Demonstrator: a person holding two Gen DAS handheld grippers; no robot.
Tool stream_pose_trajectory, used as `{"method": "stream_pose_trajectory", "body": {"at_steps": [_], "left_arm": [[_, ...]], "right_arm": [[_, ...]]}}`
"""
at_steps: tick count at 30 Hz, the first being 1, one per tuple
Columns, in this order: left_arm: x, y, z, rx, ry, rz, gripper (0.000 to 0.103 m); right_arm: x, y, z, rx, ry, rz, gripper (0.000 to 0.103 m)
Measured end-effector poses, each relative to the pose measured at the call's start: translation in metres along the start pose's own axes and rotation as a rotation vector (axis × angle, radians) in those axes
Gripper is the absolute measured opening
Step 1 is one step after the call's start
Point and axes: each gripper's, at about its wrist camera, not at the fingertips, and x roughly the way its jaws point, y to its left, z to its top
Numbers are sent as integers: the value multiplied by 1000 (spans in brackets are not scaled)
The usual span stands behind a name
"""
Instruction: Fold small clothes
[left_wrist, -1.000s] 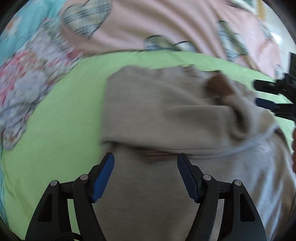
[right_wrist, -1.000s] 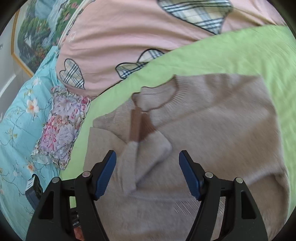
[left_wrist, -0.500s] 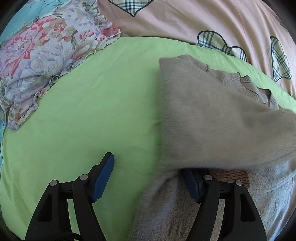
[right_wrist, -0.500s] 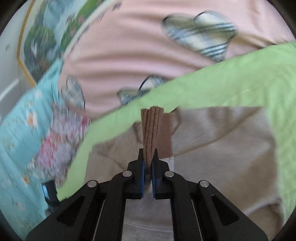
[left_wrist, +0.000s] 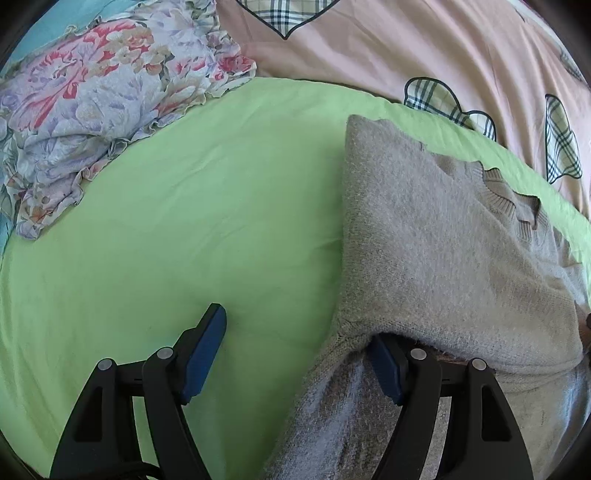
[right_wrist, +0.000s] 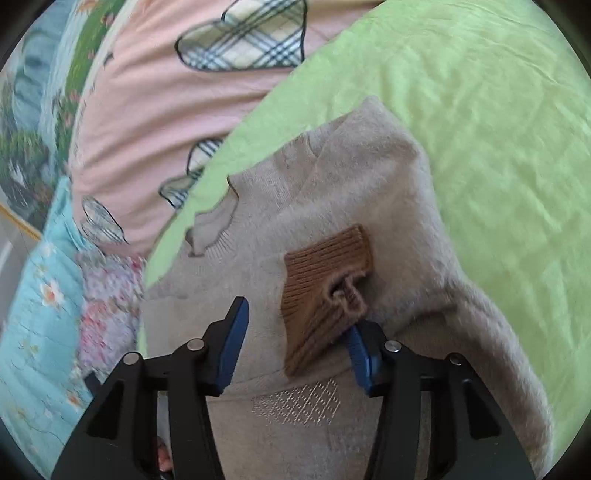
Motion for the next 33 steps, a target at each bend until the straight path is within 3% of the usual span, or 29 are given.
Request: {"method": "stream_pose_trajectory", "body": {"at_steps": [1, 4, 6, 11, 19, 24, 28, 33], "left_arm": [[0, 0, 0, 0, 0, -1, 75], [1, 1, 0, 0, 2, -9, 76], [2, 0, 0, 5, 3, -5, 78], [2, 2, 0, -13, 3, -10, 78], [1, 8, 0, -50, 1, -35, 78], [2, 18, 4, -80, 45, -87, 78], [-14, 22, -3, -72, 89, -108, 78], [-63, 32, -35, -73, 100, -219, 76]], "right_arm": [[0, 6, 4, -27, 4, -3, 8], [-39, 28, 13, -134, -161, 25, 8], [-54, 36, 15, -192, -213, -28, 8], [-20, 12, 7, -185, -48, -135, 8], [0, 0, -10, -190, 7, -204, 8], [-21, 3, -12, -169, -13, -195, 19], [-64, 4, -25, -158, -57, -163, 48], [-115, 1, -54, -171, -74, -141, 54]]}}
